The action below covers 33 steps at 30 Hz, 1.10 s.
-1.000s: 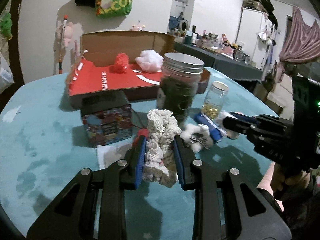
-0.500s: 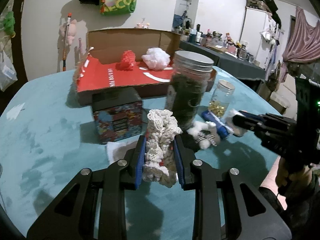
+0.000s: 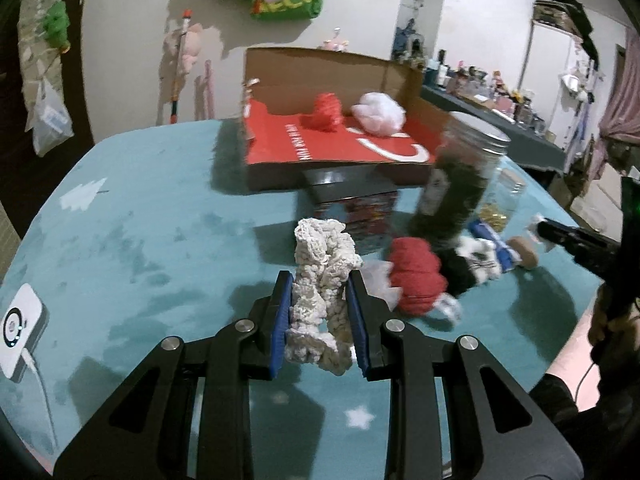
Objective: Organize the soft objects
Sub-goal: 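Carry the scrunchie and white sock with both tools into the box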
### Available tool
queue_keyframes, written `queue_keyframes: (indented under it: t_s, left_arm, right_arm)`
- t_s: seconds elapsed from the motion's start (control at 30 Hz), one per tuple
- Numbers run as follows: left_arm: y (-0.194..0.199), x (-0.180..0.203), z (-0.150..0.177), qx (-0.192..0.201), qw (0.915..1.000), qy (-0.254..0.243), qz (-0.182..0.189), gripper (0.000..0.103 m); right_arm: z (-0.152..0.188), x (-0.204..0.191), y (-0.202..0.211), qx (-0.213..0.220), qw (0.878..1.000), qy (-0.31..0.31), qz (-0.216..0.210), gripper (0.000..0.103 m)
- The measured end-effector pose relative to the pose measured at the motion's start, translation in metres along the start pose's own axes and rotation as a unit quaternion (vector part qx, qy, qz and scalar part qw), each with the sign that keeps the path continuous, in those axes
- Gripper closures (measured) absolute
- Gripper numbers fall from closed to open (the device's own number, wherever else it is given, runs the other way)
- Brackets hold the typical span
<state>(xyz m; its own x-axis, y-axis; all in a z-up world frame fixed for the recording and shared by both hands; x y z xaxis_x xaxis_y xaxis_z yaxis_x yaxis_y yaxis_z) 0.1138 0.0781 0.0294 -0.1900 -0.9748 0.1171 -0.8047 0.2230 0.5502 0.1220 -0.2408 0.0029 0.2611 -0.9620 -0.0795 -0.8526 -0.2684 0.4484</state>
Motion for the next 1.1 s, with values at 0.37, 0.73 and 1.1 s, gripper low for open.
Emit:
queue_keyframes:
  t_s: [0.37, 0.73, 1.1]
  left_arm:
    - [-0.042, -0.036, -0.015, -0.037, 0.9993, -0.007, 0.002, 0.078]
    - [-0.071, -0.046, -0.053, -0.033, 0.9973, -0.016, 0.064, 0.078]
    - [-0.089, -0.037, -0.078, -0.038, 0.9929, -0.052, 0.100, 0.078]
  right_arm:
    - [-0.012, 0.041, -0.024, -0.034, 0.999, -0.021, -0.004, 0.085]
    - [-0.038, 0.074, -0.060, -0.066, 0.991, -0.082, -0.082, 0.085]
    - [-0.061, 0.068, -0.085, -0.092, 0.982, -0.088, -0.140, 0.085]
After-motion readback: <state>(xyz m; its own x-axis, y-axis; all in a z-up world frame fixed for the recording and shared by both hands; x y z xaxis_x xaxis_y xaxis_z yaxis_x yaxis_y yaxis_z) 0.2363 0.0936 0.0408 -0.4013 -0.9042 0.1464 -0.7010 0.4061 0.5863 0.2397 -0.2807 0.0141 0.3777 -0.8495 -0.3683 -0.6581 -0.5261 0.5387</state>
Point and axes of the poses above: each gripper's, at about its wrist camera, not at the fingertips, and y roughly against the way its jaws point, x to its right, z to its underside, the point moved 6 cm from there along -y, roughly the way its jaws point, and after that the axes turned 8 degrees about x, right-handed, at the moved point
